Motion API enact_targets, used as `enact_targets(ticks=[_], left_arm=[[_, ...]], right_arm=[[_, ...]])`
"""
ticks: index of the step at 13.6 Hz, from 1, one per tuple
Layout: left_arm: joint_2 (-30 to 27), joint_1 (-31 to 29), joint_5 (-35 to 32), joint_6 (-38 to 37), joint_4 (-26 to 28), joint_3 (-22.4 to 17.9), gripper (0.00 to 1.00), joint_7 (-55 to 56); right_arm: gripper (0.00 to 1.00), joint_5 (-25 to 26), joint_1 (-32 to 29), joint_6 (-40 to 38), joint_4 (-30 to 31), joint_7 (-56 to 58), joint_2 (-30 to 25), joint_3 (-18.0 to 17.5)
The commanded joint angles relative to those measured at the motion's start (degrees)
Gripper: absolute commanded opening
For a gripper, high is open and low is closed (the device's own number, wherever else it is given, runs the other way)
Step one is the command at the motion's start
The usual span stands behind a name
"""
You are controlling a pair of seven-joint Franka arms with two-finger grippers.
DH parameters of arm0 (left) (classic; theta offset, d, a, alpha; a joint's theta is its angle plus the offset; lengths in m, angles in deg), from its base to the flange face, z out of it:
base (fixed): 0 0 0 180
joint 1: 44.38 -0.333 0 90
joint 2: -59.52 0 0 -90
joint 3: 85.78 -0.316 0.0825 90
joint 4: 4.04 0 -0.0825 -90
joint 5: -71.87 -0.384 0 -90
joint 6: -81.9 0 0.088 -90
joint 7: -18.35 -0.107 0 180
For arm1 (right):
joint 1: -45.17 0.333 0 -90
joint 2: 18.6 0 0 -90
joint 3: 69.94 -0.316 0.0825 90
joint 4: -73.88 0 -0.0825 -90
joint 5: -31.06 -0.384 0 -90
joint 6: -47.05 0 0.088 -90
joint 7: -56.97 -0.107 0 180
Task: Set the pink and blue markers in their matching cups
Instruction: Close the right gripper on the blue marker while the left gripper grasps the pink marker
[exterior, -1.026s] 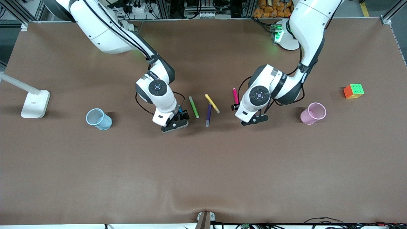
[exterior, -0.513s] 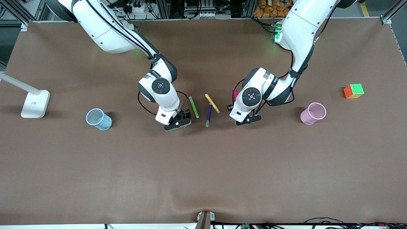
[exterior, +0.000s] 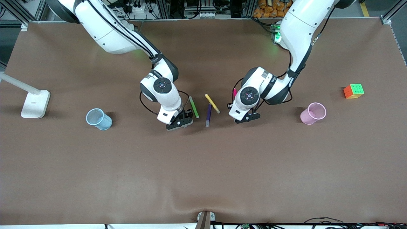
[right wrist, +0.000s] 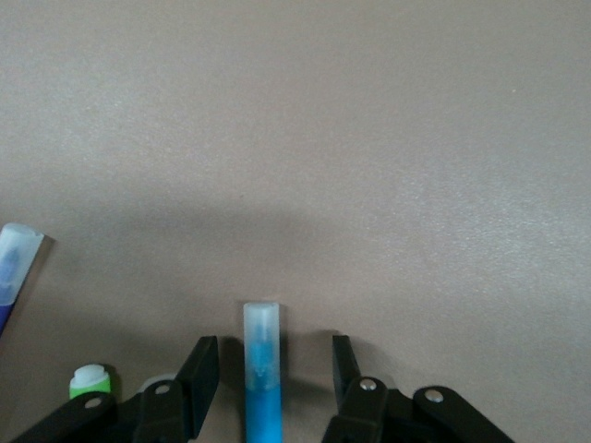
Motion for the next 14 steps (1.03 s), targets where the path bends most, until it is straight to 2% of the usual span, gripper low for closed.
enact_targets(ticks=[1,2,5,6,7,10,14], left_arm=[[0.07,0.21,-0.31,1.66,0.49,-0.14,0.47,0.81],[0.15,0.39,-0.40,1.66,0.40,-0.14,0.32,0.81],[0.68,0.04,-0.67,1.66,-0.04,-0.14,0.00,0.72],[0.86,-0.05,-0.67,1.66,-0.13,-0.14,0.00,0.72],[0.86,-0.05,-0.67,1.66,-0.13,-0.14,0.00,0.72],[-1.41,-0.75,-0.67,0.78,-1.00,-0.14,0.00,0.81],[-4.32,-2.07,-2.32,-6.42,-4.70,-2.33,0.00,0.72]], right_arm=[[0.49,2.65,0.30,0.78,-1.30,-2.01,1.35,-0.11],[0.42,3.00,0.30,0.78,-1.30,-2.01,1.35,-0.11],[0.17,3.27,0.21,0.78,-1.30,-2.01,1.35,-0.11],[0.05,3.27,0.12,0.86,-1.39,-2.01,1.35,-0.11],[0.00,3.36,-0.14,0.87,-1.48,-1.93,1.35,-0.11],[0.00,3.44,-1.28,-0.01,-2.44,-0.87,0.82,-0.11],[0.00,3.44,-3.13,-1.15,-2.80,1.49,-1.89,-0.11]])
